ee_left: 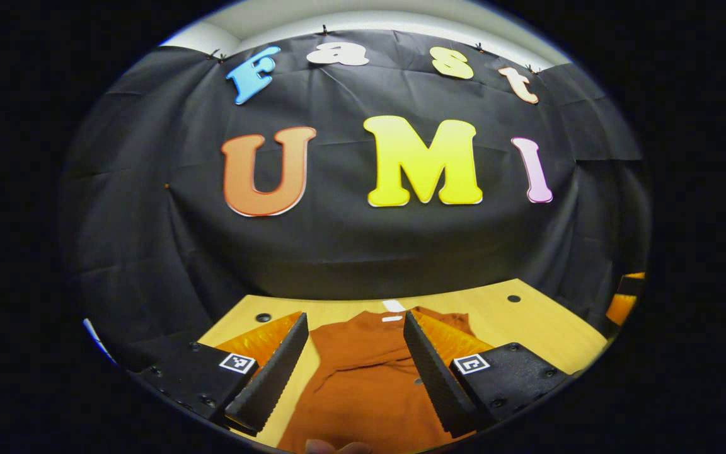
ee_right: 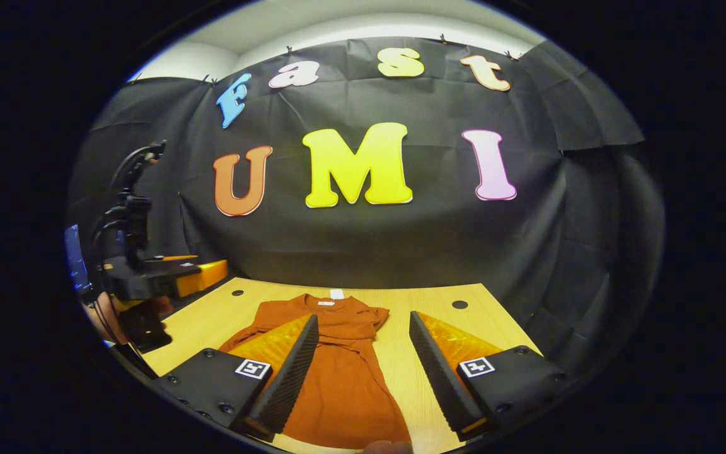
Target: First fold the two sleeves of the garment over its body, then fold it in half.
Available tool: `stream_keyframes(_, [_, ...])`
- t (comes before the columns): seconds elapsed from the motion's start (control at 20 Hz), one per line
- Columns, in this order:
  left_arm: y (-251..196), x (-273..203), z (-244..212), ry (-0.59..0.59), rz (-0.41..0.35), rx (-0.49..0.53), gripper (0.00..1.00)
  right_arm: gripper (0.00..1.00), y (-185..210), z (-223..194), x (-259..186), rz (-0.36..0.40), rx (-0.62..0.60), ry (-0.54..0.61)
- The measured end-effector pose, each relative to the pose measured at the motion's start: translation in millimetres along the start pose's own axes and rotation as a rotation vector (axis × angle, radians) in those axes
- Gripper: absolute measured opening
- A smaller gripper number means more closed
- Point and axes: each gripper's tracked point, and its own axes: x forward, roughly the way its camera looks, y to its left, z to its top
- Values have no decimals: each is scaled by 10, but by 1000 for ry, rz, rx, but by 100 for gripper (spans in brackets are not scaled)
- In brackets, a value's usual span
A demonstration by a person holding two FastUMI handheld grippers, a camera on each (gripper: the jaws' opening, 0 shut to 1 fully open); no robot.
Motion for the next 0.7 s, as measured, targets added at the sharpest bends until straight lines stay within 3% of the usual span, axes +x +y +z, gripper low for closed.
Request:
stream_keyframes(0.2, [173,-547,-132,-46,-23,-112,98,92,380,-174,-191,15,-30,18])
stream_keyframes(0.25, [205,-629,-236,-35,-23,-129,88,92,439,-168,-266,14,-50,10])
stream_keyframes(0.3, [232,-659,-277,-31,-29,-141,98,92,486,-177,-303,15,-56,9])
stream_keyframes(0.4, [250,-639,-408,9,-70,-153,100,93,462,-315,-296,25,-34,52])
stream_keyframes(0.5, [196,-663,-632,84,-151,-184,98,93,346,-537,-314,38,-15,121])
stream_keyframes(0.65, [436,-719,-1166,220,-194,-206,98,93,-108,-1004,-394,7,2,245])
stream_keyframes(0.7, [456,-900,-1704,406,-295,-228,98,94,-392,-1234,-455,-18,41,296])
